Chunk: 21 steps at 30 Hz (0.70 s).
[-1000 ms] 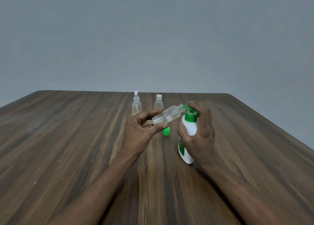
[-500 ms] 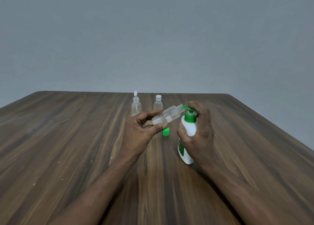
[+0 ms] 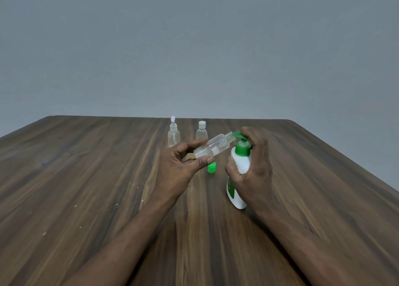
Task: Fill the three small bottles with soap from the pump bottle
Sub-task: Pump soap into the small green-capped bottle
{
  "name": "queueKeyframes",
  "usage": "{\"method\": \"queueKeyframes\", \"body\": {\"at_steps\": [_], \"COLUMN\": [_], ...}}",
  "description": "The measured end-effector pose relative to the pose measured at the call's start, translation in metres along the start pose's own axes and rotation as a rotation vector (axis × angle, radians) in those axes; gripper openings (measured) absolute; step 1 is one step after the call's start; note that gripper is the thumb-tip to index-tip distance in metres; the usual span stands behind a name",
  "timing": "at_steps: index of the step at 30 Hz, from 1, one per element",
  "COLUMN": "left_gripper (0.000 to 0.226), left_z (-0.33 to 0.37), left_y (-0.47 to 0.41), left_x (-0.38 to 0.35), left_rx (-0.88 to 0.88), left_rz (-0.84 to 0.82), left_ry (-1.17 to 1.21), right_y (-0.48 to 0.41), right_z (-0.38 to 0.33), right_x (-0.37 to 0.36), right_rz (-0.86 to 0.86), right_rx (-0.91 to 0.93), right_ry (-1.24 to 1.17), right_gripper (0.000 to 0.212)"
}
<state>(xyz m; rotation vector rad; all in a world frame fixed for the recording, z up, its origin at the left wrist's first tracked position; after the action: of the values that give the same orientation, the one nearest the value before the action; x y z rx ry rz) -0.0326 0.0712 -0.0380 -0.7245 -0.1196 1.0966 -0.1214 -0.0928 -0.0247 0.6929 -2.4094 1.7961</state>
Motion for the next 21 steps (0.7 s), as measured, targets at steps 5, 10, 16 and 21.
{"method": "queueKeyframes", "body": {"at_steps": [5, 10, 16, 21], "left_gripper": [0.042, 0.042, 0.042, 0.043], "left_z": [-0.0015, -0.0002, 0.0000, 0.0006], "left_y": [0.0000, 0.0008, 0.0001, 0.0006], "left_x": [0.0011, 0.0006, 0.0015, 0.0010], "left_rx": [0.009, 0.014, 0.002, -0.001], "left_rz": [0.007, 0.006, 0.011, 0.008], "left_ry": [0.004, -0.003, -0.012, -0.017], "right_y": [0.0007, 0.0001, -0.0002, 0.0009], "right_z": [0.0018, 0.0006, -0.0005, 0.0010], "right_x": [0.0000, 0.0004, 0.0007, 0.0003], "right_rz": [0.005, -0.001, -0.007, 0.006], "right_rx": [-0.006, -0.005, -0.003, -0.007], "right_ry": [-0.012, -0.010, -0.013, -0.028], "right_gripper": [0.064, 0.067, 0.067, 0.066]}}
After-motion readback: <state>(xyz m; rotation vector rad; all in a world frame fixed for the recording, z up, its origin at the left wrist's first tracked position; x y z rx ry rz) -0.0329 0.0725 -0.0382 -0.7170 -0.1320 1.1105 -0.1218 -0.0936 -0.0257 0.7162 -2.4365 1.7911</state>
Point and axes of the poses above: each hand's wrist, its own y-axis away from the middle knuckle, its own x-axis out of the back of the hand, z = x × y, the point moved 7 cm from there along -y, towards the middle knuckle, and after that the axes turned 14 degrees about y, right-handed, at the moved point
